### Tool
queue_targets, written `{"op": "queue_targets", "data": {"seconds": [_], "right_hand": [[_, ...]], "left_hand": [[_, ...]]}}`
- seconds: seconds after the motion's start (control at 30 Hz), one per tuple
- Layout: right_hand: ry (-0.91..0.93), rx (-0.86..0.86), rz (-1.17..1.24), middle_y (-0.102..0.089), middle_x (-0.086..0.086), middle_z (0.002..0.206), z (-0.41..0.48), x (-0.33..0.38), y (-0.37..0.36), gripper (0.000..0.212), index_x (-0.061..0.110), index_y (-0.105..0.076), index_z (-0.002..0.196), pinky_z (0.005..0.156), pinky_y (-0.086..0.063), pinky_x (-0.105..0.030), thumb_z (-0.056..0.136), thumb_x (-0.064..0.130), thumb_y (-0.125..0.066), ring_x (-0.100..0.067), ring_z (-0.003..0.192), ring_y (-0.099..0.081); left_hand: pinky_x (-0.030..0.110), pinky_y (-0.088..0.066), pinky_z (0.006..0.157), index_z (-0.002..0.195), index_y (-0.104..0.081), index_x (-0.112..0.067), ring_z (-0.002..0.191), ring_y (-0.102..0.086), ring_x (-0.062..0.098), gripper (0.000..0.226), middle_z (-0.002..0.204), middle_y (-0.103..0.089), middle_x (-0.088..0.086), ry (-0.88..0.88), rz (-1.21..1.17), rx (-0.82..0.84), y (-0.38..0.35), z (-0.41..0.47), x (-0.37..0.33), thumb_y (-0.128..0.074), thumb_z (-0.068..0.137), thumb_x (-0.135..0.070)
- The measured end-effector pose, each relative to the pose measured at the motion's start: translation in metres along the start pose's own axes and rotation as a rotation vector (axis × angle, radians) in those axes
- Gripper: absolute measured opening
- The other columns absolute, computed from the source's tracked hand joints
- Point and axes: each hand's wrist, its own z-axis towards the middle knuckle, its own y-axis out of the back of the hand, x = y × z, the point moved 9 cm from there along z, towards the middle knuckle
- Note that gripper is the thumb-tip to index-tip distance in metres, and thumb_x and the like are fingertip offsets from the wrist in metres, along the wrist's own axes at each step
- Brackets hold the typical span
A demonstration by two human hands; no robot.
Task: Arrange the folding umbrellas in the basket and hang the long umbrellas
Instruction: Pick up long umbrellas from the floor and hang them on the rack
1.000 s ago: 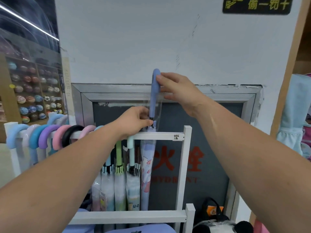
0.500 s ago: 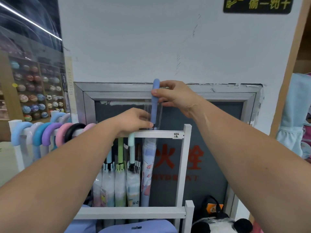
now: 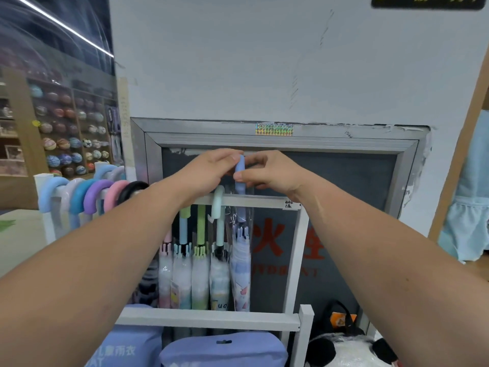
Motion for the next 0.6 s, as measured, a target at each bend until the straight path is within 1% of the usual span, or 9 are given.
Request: {"op": "queue_targets", "data": {"seconds": [0.07,0.17,0.23,0.3,0.4,0.43,0.47,0.53,0.6], "right_hand": [[-0.015,0.015,-0.021,-0.075,-0.013,0.096,-0.001,-0.009,-0.003,0.037,0.015,-0.072,0.104,0.078,-0.051,-0.031,0.075,0.032,-0.086,-0.015,0.08,-0.065],[-0.014,0.015,-0.124,-0.076,0.0,0.093,-0.002,-0.018,-0.005,0.055,0.019,-0.074,0.1,0.089,-0.05,-0.031,0.056,0.051,-0.086,-0.011,0.089,-0.066],[-0.021,0.039,-0.152,-0.074,0.007,0.084,-0.001,-0.022,-0.007,0.06,0.018,-0.074,0.098,0.09,-0.049,-0.031,0.051,0.053,-0.087,-0.01,0.088,-0.066],[-0.036,0.1,-0.179,-0.071,0.011,0.074,-0.003,-0.025,-0.012,0.056,0.016,-0.072,0.1,0.082,-0.05,-0.025,0.056,0.045,-0.091,-0.006,0.078,-0.065],[-0.049,0.159,-0.256,-0.062,0.015,0.055,-0.007,-0.027,-0.017,0.042,0.008,-0.068,0.102,0.056,-0.041,-0.007,0.072,0.027,-0.089,0.002,0.053,-0.058],[-0.052,0.157,-0.285,-0.061,0.016,0.055,-0.007,-0.027,-0.017,0.041,0.008,-0.068,0.103,0.052,-0.039,-0.006,0.073,0.026,-0.089,0.003,0.051,-0.057],[-0.054,0.152,-0.316,-0.063,0.015,0.059,-0.006,-0.027,-0.017,0.043,0.01,-0.067,0.104,0.052,-0.04,-0.008,0.072,0.029,-0.089,0.003,0.054,-0.058],[-0.057,0.133,-0.398,-0.065,0.013,0.076,-0.005,-0.029,-0.017,0.052,0.017,-0.066,0.107,0.061,-0.042,-0.016,0.068,0.042,-0.09,0.0,0.068,-0.06],[-0.064,0.118,-0.46,-0.064,0.011,0.086,-0.005,-0.032,-0.016,0.057,0.021,-0.064,0.108,0.066,-0.04,-0.024,0.066,0.049,-0.088,-0.006,0.078,-0.06]], "left_hand": [[0.029,-0.041,0.103,0.124,-0.067,-0.035,0.123,-0.057,0.005,0.028,0.128,-0.066,-0.015,-0.006,0.079,0.032,-0.003,-0.004,0.002,-0.049,0.104,-0.04],[0.025,-0.038,0.103,0.13,-0.065,-0.028,0.124,-0.055,0.005,0.032,0.131,-0.063,-0.013,-0.029,0.23,0.078,-0.008,-0.006,0.002,-0.05,0.104,-0.037],[0.027,-0.041,0.102,0.126,-0.067,-0.03,0.12,-0.057,0.003,0.029,0.125,-0.067,-0.015,-0.032,0.302,0.115,-0.011,-0.007,0.004,-0.051,0.103,-0.038],[0.031,-0.044,0.104,0.123,-0.069,-0.03,0.117,-0.06,0.004,0.027,0.121,-0.069,-0.015,-0.031,0.392,0.168,-0.013,-0.008,0.006,-0.053,0.102,-0.039],[0.037,-0.045,0.106,0.124,-0.068,-0.03,0.117,-0.06,0.009,0.029,0.122,-0.068,-0.011,-0.047,0.563,0.213,-0.018,-0.01,0.008,-0.055,0.101,-0.04],[0.039,-0.045,0.106,0.125,-0.068,-0.031,0.117,-0.06,0.011,0.029,0.122,-0.068,-0.01,-0.048,0.593,0.211,-0.018,-0.009,0.008,-0.055,0.101,-0.041],[0.04,-0.046,0.105,0.124,-0.067,-0.031,0.116,-0.06,0.012,0.029,0.122,-0.068,-0.01,-0.044,0.614,0.206,-0.019,-0.009,0.009,-0.054,0.101,-0.042],[0.044,-0.047,0.104,0.124,-0.067,-0.037,0.116,-0.061,0.013,0.03,0.122,-0.068,-0.012,-0.047,0.659,0.197,-0.02,-0.008,0.01,-0.053,0.1,-0.047],[0.046,-0.048,0.102,0.124,-0.065,-0.04,0.116,-0.06,0.014,0.03,0.122,-0.068,-0.013,-0.049,0.693,0.188,-0.021,-0.009,0.01,-0.051,0.099,-0.05]]}}
